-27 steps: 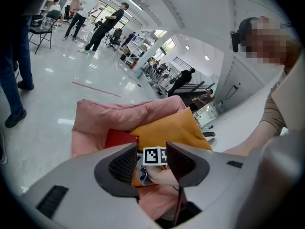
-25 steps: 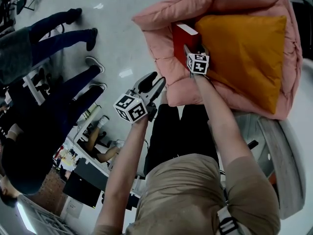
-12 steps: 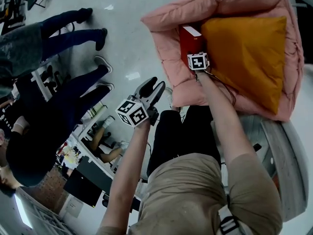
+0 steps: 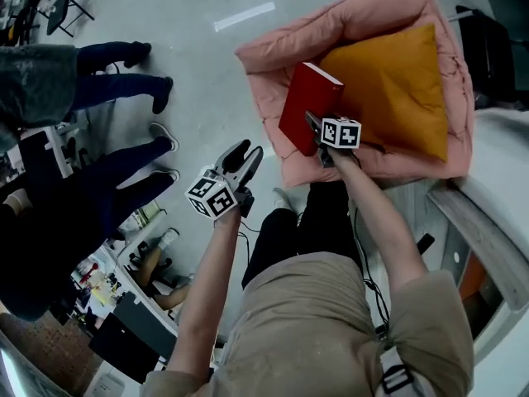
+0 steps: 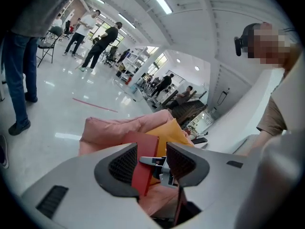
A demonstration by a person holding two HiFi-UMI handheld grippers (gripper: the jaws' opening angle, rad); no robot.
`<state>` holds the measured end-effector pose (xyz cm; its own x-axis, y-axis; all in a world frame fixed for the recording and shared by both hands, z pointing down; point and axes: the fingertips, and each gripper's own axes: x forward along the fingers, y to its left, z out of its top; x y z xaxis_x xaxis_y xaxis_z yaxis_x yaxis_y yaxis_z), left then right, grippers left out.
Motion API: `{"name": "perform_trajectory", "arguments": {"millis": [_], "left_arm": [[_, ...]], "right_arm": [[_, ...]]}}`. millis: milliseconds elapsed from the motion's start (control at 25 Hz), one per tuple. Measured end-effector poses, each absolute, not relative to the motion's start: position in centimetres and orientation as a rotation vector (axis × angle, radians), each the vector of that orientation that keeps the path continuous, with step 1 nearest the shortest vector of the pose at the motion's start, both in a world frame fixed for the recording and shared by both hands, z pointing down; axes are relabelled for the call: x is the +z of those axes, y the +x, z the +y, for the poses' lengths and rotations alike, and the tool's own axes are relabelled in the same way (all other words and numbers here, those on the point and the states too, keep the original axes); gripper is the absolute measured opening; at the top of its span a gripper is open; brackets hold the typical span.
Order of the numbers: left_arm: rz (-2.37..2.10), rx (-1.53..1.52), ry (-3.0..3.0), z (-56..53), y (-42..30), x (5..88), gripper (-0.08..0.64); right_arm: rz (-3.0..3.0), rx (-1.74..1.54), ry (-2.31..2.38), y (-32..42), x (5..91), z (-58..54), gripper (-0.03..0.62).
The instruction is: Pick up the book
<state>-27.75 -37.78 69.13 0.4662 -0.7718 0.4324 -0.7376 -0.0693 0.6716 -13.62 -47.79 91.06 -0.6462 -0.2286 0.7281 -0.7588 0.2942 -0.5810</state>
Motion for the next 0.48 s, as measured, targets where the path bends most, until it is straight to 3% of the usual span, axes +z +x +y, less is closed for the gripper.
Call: {"name": "perform_trajectory", "arguments": {"millis": [480], "left_arm": [[-1.194, -0.199, 2.102, -24.0, -29.8, 54.0, 0.183]], "right_arm": [[-2.312, 1.491, 0.876, -10.2, 66.7, -33.9, 0.245]]}}
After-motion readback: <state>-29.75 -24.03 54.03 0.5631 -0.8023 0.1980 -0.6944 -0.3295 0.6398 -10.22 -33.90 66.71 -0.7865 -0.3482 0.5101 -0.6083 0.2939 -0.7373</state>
